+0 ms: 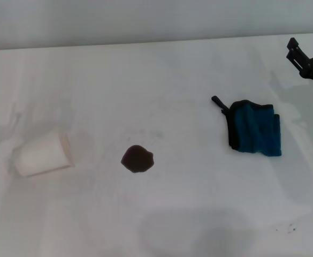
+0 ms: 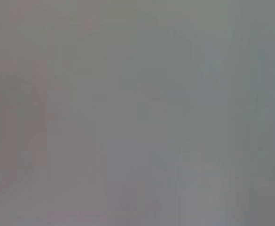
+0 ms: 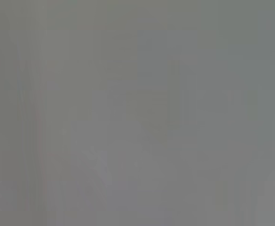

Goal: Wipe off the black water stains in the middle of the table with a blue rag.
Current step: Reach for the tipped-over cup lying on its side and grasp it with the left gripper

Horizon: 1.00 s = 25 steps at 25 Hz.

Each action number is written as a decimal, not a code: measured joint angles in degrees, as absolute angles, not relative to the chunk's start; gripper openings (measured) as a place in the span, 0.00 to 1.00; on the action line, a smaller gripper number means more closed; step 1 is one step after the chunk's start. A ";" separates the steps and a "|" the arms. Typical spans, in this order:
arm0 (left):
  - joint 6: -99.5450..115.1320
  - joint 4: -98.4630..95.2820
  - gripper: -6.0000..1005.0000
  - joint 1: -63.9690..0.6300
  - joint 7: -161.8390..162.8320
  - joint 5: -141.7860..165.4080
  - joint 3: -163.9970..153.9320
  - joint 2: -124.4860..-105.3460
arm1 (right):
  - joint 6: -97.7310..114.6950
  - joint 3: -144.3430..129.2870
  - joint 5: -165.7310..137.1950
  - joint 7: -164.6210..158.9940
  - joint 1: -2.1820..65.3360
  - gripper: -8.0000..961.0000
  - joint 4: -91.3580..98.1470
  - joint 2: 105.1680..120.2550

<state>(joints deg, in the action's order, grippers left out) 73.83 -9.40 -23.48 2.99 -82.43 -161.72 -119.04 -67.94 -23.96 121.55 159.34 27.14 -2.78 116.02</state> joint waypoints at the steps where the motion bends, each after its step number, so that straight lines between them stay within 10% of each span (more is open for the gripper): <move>1: 73.83 -9.40 0.87 -23.46 2.99 -82.44 -161.72 -119.04 | -67.95 -23.96 121.55 159.34 27.06 0.91 -2.80 116.02; 25: 73.59 -9.59 0.87 -23.51 3.44 -81.46 -162.27 -118.87 | -69.16 -24.07 121.55 159.34 26.22 0.91 -2.81 115.97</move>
